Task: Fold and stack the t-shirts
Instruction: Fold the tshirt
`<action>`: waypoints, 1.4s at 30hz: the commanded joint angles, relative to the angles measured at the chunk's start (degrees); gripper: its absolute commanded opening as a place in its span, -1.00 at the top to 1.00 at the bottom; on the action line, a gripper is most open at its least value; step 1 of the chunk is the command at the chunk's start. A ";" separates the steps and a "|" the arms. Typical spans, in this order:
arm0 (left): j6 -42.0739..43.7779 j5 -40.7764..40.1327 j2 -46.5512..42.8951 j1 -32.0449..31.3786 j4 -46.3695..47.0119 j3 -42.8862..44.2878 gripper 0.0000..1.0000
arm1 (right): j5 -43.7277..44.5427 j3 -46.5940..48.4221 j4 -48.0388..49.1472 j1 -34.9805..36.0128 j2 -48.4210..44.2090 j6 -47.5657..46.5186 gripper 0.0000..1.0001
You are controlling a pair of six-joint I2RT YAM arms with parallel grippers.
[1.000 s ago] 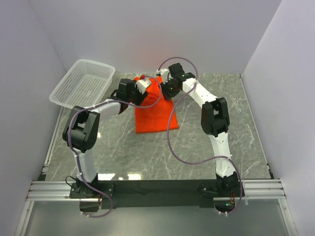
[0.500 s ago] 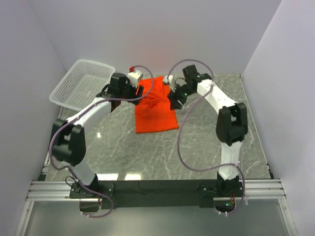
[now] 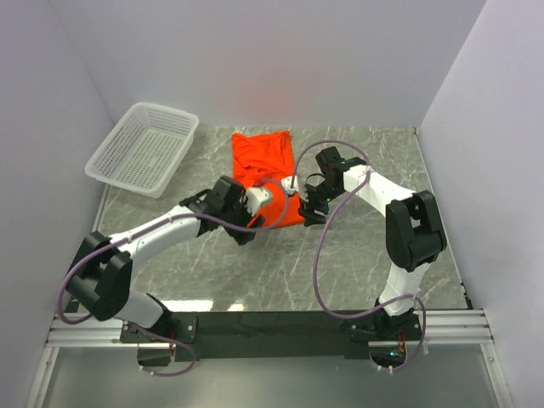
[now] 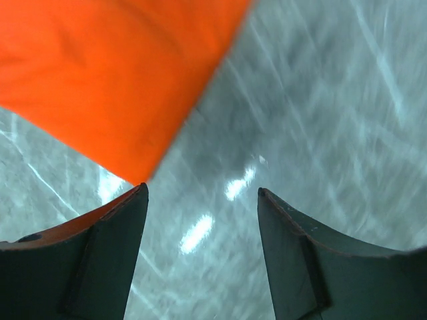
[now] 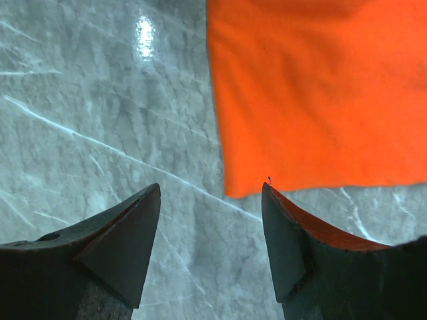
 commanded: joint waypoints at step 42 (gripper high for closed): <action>35.76 -4.92 6.52 0.90 23.60 -12.11 0.21 | 13.03 3.31 4.78 5.97 7.13 9.68 -0.31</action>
